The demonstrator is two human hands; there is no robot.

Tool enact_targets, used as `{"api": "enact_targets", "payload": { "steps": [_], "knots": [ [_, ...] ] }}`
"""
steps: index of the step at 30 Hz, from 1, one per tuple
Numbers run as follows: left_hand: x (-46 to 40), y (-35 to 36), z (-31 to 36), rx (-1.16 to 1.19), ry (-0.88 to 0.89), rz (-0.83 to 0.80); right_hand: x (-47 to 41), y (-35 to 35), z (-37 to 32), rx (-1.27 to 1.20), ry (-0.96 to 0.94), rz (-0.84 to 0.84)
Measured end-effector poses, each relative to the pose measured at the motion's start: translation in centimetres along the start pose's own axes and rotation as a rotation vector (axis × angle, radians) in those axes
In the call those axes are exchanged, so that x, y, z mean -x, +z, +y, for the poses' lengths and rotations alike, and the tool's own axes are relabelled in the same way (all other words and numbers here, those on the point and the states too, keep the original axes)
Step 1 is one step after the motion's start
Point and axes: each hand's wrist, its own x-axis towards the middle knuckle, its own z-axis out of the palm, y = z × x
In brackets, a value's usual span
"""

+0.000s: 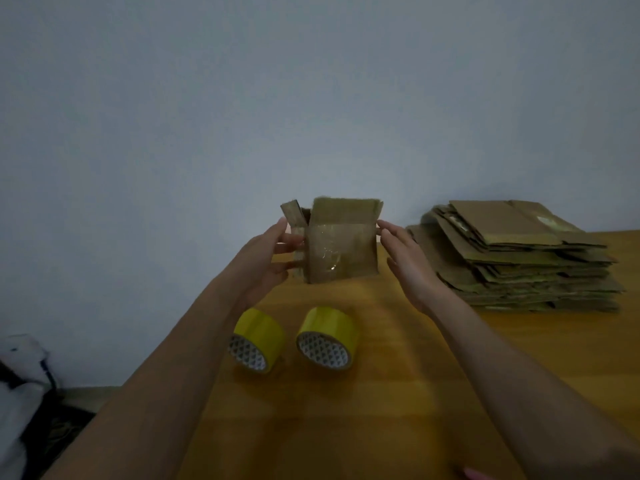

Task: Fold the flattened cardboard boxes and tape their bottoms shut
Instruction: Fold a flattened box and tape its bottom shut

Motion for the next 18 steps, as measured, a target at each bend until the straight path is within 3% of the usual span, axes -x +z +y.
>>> {"api": "enact_targets", "payload": {
  "steps": [5, 11, 18],
  "knots": [
    [-2.4, -1.0, -0.8, 0.087, -0.139, 0.095, -1.2, 1.4, 1.2, 0.217, 0.149, -0.122],
    [-4.7, -2.8, -2.0, -0.088, -0.252, 0.082, -2.1, 1.7, 1.3, 0.071, 0.304, -0.094],
    [-5.4, -2.8, -1.5, 0.007, -0.246, 0.067, -4.2, 4.2, 1.2, -0.185, 0.297, -0.219]
  ]
}}
